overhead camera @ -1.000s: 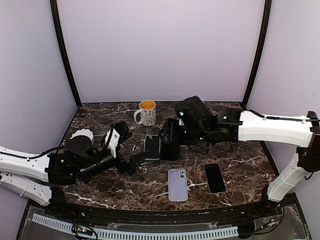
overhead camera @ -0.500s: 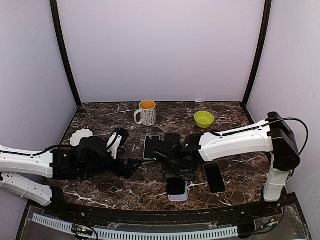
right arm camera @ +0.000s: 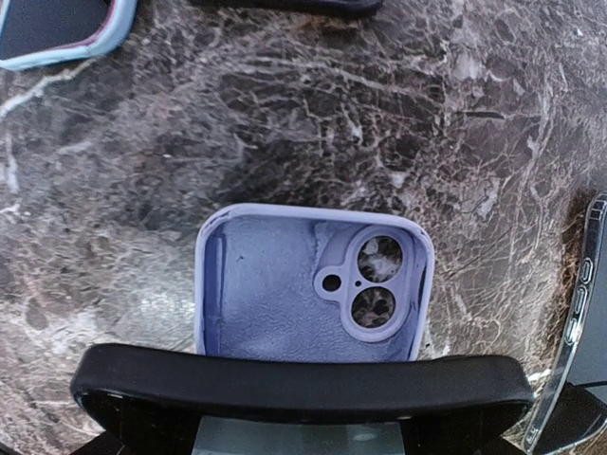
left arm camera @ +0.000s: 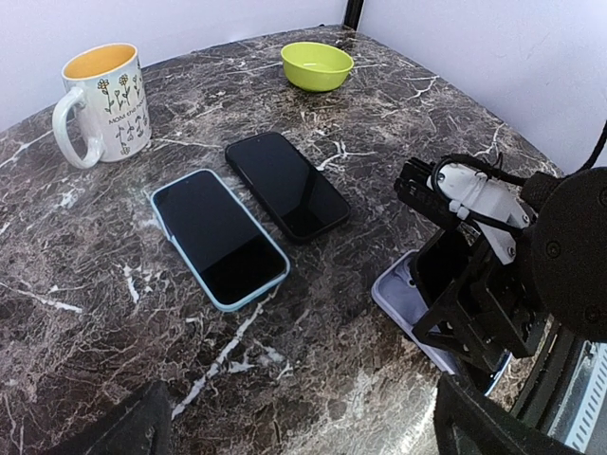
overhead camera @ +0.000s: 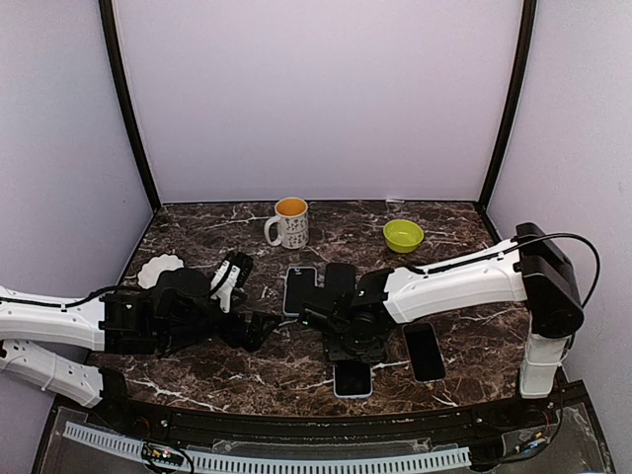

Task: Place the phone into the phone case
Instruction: Install the phone into the phone case.

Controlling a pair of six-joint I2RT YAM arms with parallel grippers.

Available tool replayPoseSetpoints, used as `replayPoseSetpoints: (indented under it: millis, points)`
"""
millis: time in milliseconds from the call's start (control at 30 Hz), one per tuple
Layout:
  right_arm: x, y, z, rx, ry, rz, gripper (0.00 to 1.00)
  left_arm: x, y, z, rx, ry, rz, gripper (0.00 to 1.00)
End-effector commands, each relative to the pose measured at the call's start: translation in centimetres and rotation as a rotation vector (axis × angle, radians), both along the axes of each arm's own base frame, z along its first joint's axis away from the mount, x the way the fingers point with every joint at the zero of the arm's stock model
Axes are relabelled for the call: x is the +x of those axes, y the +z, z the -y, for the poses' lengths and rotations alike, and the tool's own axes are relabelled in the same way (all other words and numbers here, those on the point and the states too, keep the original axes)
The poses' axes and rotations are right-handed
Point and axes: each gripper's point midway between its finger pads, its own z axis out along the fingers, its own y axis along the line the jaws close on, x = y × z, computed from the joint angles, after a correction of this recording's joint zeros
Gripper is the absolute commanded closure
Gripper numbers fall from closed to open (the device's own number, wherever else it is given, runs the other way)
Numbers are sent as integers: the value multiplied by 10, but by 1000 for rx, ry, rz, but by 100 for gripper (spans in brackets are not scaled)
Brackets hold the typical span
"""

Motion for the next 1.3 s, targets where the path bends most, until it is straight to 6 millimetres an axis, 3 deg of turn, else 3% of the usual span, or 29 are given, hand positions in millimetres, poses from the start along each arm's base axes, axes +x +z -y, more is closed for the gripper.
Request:
replayPoseSetpoints:
  millis: [0,167,200,367,433,500,600,733,833,900,933,967,1000,1033,1067,1100,1133,1167,1200,1233,1267]
  points:
    - [4,-4,4,-28,11,11,100,3,0,0,0,5,-1,1]
    - [6,-13,5,-40,2,8,99,4,-2,-1,8,8,0,1]
    - [6,-14,2,-35,7,2,92,4,-2,-1,9,9,0,1]
    - [3,-21,6,-44,-1,-16,31,6,-5,-1,27,12,2,1]
    - [6,-21,9,-43,-19,-6,17,6,-5,-1,36,15,6,1]
    - [7,-24,9,-33,-22,-4,13,7,-3,-1,36,14,10,1]
    - [9,-25,11,-42,-22,-3,11,5,-2,1,24,0,4,1]
    - [13,-12,12,-37,-29,22,10,6,-1,2,24,-7,10,1]
    - [15,12,13,-38,-26,49,10,4,-8,6,44,-32,1,2]
    - [16,32,14,-27,-1,65,12,0,-18,14,58,-75,-24,8]
    - [15,38,15,-6,20,56,13,-4,-26,23,70,-116,-54,16]
    - [15,39,13,41,42,35,14,-5,-23,31,67,-146,-58,20]
    - [15,34,13,90,62,5,18,-11,-37,40,94,-195,-102,29]
    - [12,26,15,131,76,-34,24,-10,-29,52,85,-226,-102,32]
    - [12,17,20,156,76,-61,30,-14,-44,60,115,-263,-144,36]
    - [11,9,27,161,76,-78,37,-10,-35,73,102,-277,-139,39]
    - [15,8,28,172,78,-74,39,-9,-53,78,150,-285,-178,44]
    - [18,7,31,174,79,-66,42,-4,-44,91,140,-290,-168,47]
    - [21,4,35,177,80,-61,45,-2,-66,91,203,-284,-205,53]
    - [23,3,35,190,87,-59,46,3,-61,100,202,-286,-198,55]
    - [24,2,34,202,98,-57,47,4,-80,102,243,-285,-226,58]
